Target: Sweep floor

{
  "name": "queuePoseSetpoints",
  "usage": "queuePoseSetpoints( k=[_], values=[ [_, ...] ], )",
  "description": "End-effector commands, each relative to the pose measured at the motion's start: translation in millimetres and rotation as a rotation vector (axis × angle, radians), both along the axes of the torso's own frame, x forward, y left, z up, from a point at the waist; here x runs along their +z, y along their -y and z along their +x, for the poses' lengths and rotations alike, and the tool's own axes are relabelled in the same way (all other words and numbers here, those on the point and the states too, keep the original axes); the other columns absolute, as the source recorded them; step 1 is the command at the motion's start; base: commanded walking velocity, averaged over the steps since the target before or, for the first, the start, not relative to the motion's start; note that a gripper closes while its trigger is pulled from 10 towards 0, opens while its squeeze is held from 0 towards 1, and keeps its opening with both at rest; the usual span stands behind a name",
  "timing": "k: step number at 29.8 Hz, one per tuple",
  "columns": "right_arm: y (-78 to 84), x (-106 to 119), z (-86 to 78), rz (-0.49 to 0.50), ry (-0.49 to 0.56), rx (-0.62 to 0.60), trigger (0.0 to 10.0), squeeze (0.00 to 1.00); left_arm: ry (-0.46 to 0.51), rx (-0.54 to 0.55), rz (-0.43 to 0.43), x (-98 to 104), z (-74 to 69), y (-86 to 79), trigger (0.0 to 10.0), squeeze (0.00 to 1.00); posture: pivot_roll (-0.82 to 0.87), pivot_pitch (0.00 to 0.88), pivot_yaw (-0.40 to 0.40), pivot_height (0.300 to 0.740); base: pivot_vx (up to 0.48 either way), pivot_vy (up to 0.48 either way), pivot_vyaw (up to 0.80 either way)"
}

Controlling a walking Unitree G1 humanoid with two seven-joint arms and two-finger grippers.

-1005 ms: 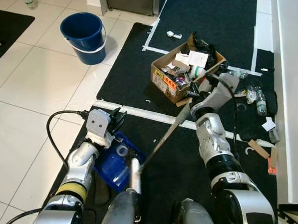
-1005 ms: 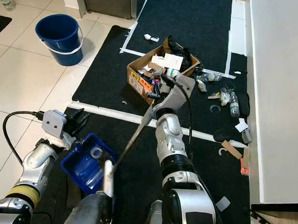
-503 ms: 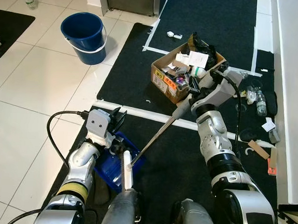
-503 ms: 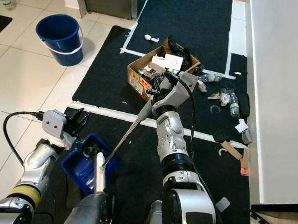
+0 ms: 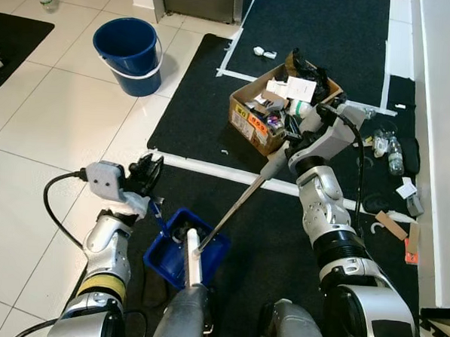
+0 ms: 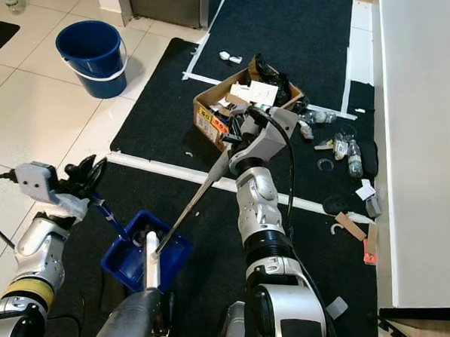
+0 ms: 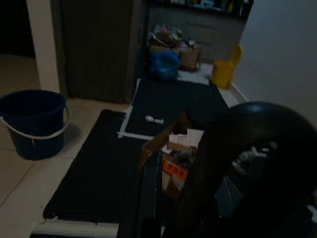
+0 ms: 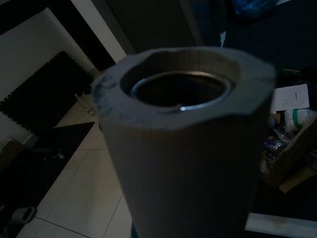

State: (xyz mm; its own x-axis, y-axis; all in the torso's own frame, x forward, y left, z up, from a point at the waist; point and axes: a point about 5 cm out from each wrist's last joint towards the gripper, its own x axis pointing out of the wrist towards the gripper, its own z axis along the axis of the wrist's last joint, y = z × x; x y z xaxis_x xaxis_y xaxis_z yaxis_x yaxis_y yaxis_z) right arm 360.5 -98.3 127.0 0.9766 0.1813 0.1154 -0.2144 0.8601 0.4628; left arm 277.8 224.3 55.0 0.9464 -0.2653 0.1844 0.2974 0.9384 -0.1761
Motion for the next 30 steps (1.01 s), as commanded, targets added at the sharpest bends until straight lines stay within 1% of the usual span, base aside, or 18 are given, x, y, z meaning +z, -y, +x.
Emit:
queuePoseSetpoints(
  k=[1,4,7,10,11,13,14,16,17,19,21,22,23,24,26,30],
  values=[
    [-2.7,-0.6,-1.8,0.046,-0.001,-0.009,10.0,0.00,-0.193,0.004,-0.196,-37.0,-16.9,12.2,10.0,0.00,0.10,0.162,-0.073,0.740,0.000,0.000,0.00],
    [8.9,6.6,2.9,0.038,0.022,-0.048,10.0,0.00,-0.185,0.043,-0.202,-37.7,-22.3,-0.6,10.0,0.00,0.11,0.161,-0.082,0.740,0.000,0.000,0.00],
    [12.8,9.3,5.0,0.039,0.026,-0.056,10.0,0.00,-0.186,0.054,-0.202,-38.1,-23.6,-3.6,10.0,0.00,0.11,0.162,-0.084,0.740,0.000,0.000,0.00],
    [26.7,18.0,11.1,0.032,0.044,-0.089,10.0,0.00,-0.193,0.071,-0.211,-40.1,-27.3,-9.1,10.0,0.00,0.11,0.163,-0.088,0.740,0.000,0.000,0.00],
    [26.7,18.0,11.1,0.032,0.044,-0.089,10.0,0.00,-0.193,0.071,-0.211,-40.1,-27.3,-9.1,10.0,0.00,0.11,0.163,-0.088,0.740,0.000,0.000,0.00],
    [43.4,32.0,17.1,-0.003,0.086,-0.130,10.0,0.00,-0.197,0.071,-0.209,-42.0,-30.6,-10.7,10.0,0.00,0.12,0.162,-0.087,0.740,0.000,0.000,0.00],
    [43.4,32.0,17.1,-0.003,0.086,-0.130,10.0,0.00,-0.197,0.071,-0.209,-42.0,-30.6,-10.7,10.0,0.00,0.12,0.162,-0.087,0.740,0.000,0.000,0.00],
    [53.9,43.6,20.9,-0.032,0.119,-0.150,10.0,0.00,-0.198,0.072,-0.210,-43.2,-32.6,-11.4,10.0,0.00,0.12,0.162,-0.087,0.740,0.000,0.000,0.00],
    [53.9,43.6,20.9,-0.032,0.119,-0.150,10.0,0.00,-0.198,0.072,-0.210,-43.2,-32.6,-11.4,10.0,0.00,0.12,0.162,-0.087,0.740,0.000,0.000,0.00],
    [62.3,53.5,24.4,-0.045,0.134,-0.158,10.0,0.00,-0.199,0.073,-0.213,-43.9,-33.5,-11.4,10.0,0.00,0.11,0.159,-0.088,0.740,0.000,0.000,0.00],
    [64.4,55.8,25.3,-0.047,0.136,-0.160,10.0,0.00,-0.199,0.073,-0.214,-44.1,-33.7,-11.4,10.0,0.00,0.11,0.159,-0.088,0.740,0.000,0.000,0.00],
    [71.3,59.3,27.2,-0.030,0.134,-0.184,10.0,0.00,-0.201,0.072,-0.218,-44.6,-33.8,-11.4,10.0,0.00,0.11,0.158,-0.090,0.740,0.000,0.000,0.00],
    [71.3,59.3,27.2,-0.030,0.134,-0.184,10.0,0.00,-0.201,0.072,-0.218,-44.6,-33.8,-11.4,10.0,0.00,0.11,0.158,-0.090,0.740,0.000,0.000,0.00],
    [79.1,63.8,28.0,-0.031,0.148,-0.206,10.0,0.00,-0.202,0.069,-0.219,-45.0,-34.0,-10.9,10.0,0.00,0.11,0.154,-0.090,0.740,0.000,0.000,0.00],
    [81.3,65.3,28.1,-0.035,0.154,-0.211,10.0,0.00,-0.202,0.067,-0.219,-45.1,-34.1,-10.8,10.0,0.00,0.11,0.154,-0.090,0.740,0.000,0.000,0.00],
    [85.7,63.8,28.1,-0.098,0.155,-0.229,10.0,0.00,-0.188,0.063,-0.231,-43.6,-32.5,-9.9,10.0,0.00,0.11,0.140,-0.094,0.740,0.000,0.000,0.00]
  ],
)
